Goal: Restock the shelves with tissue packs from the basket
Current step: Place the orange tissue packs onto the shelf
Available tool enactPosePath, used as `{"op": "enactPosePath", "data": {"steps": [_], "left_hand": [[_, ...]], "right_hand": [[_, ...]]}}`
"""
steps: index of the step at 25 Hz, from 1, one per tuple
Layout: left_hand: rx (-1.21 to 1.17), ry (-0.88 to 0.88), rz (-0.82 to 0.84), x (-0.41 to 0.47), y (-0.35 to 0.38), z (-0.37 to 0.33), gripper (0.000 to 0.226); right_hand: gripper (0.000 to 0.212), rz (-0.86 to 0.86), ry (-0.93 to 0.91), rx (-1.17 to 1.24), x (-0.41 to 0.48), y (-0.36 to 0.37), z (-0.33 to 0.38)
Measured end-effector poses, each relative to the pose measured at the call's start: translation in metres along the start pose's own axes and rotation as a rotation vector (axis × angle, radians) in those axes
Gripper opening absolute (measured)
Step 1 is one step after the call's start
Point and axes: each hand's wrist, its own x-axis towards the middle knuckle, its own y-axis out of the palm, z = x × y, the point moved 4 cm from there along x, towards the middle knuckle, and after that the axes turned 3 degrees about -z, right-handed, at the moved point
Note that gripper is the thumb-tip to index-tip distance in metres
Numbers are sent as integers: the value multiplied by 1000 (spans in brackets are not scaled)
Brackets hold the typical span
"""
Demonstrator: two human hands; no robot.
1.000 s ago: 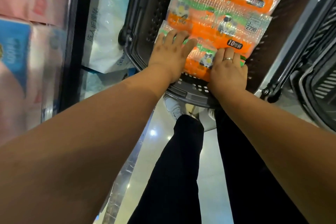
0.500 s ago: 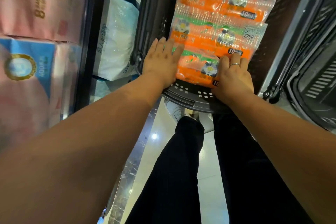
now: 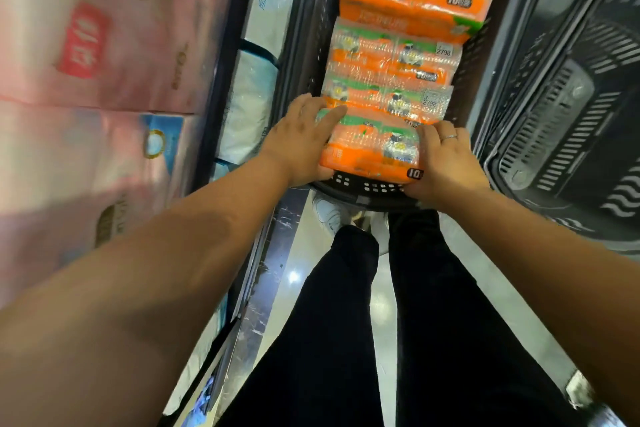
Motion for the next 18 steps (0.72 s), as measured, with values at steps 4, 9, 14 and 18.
{"op": "enactPosePath", "data": {"steps": [4,9,14,18], "left_hand": [[-251,-23,-24,-31,-56,-6,105],[-561,-35,-60,-74,-130,-22,107],[-767,-86,-166,-108,-179,-43,94],[-1005,-224,-255,-142,-206,-50,92]], "right_hand": [[95,17,-28,42,-32,-66,9],[104,55,-69,100,-72,-152,18],[107,68,-140,157,-100,-211,26],[101,2,-159,378,-115,-238,33]]}}
